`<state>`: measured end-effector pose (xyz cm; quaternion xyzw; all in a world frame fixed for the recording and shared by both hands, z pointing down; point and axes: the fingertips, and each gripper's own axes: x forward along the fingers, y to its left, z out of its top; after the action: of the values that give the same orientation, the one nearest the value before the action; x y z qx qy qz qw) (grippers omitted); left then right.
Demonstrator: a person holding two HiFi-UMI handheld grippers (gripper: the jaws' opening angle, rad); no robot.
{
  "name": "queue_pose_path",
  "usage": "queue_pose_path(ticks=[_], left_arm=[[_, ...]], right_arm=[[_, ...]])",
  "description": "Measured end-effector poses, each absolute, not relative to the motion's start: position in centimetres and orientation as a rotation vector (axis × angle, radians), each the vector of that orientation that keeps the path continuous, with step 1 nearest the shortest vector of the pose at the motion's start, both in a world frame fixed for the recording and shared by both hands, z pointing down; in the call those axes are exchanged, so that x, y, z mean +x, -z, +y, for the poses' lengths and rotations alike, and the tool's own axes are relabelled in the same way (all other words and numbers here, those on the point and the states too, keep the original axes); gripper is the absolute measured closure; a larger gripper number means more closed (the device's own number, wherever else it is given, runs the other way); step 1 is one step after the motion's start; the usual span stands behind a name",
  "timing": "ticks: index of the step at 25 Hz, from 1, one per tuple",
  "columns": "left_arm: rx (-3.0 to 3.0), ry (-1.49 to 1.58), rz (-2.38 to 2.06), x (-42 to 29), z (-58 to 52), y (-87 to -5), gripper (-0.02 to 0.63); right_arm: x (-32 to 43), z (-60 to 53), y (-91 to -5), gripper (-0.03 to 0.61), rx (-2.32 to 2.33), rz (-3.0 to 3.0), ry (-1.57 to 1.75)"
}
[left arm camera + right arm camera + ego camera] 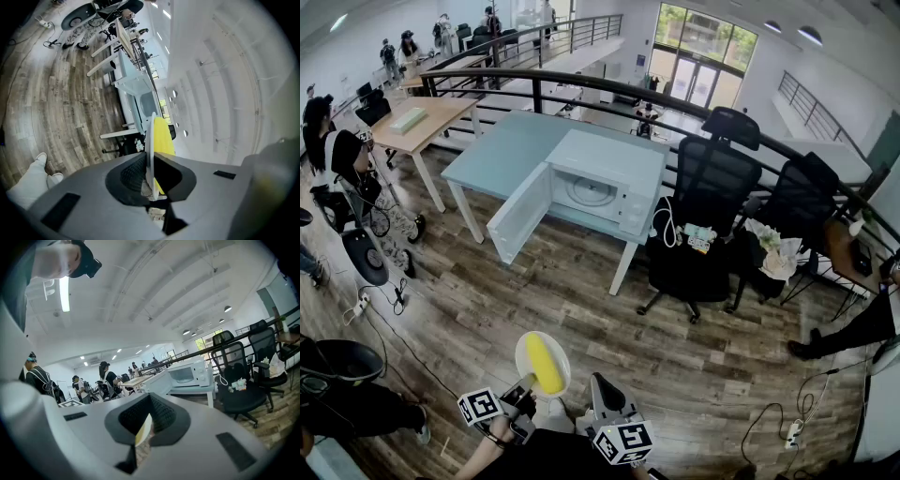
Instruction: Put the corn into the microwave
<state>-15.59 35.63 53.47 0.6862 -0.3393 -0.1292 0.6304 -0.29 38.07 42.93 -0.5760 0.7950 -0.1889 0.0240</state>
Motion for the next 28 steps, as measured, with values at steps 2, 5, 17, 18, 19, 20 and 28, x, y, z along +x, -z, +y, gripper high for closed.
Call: queue_pose_path(ticks=[2,5,17,18,19,20,28], left_arm=[[1.564,0.290,-0.785,-15.9,35.7,-53.5,0.584],[1.568,0.275,-0.794,-16.1,35.6,-53.5,0.584],[1.593,0.242,-0.732,-15.9,35.2,-53.9,0.584],[1.596,0.243,-0.721,-15.9,35.0,-53.8,0.584],[1.601,0.241,-0.714,-16.0,34.9,-53.9,0.584],[1.606,0.237,-0.709,-16.2,34.7,-54.0,0.584],[1.594,0.261,-0.697,-18.4,32.6,-53.8,0.584]], right_arm=[[-0.5,38.2,-42.9,0.571,-1.777,2.463,0.588],[-0.4,38.2,-42.8,0.571,-1.790,2.457,0.591],[-1.2,38.3,-43.7,0.571,-1.836,2.438,0.617],[-1.2,38.2,-43.7,0.571,-1.844,2.421,0.624],[-1.3,38.0,-43.7,0.571,-1.848,2.403,0.632],[-1.5,37.8,-43.7,0.571,-1.849,2.390,0.640],[-4.3,36.2,-44.4,0.571,-1.878,2.374,0.630]])
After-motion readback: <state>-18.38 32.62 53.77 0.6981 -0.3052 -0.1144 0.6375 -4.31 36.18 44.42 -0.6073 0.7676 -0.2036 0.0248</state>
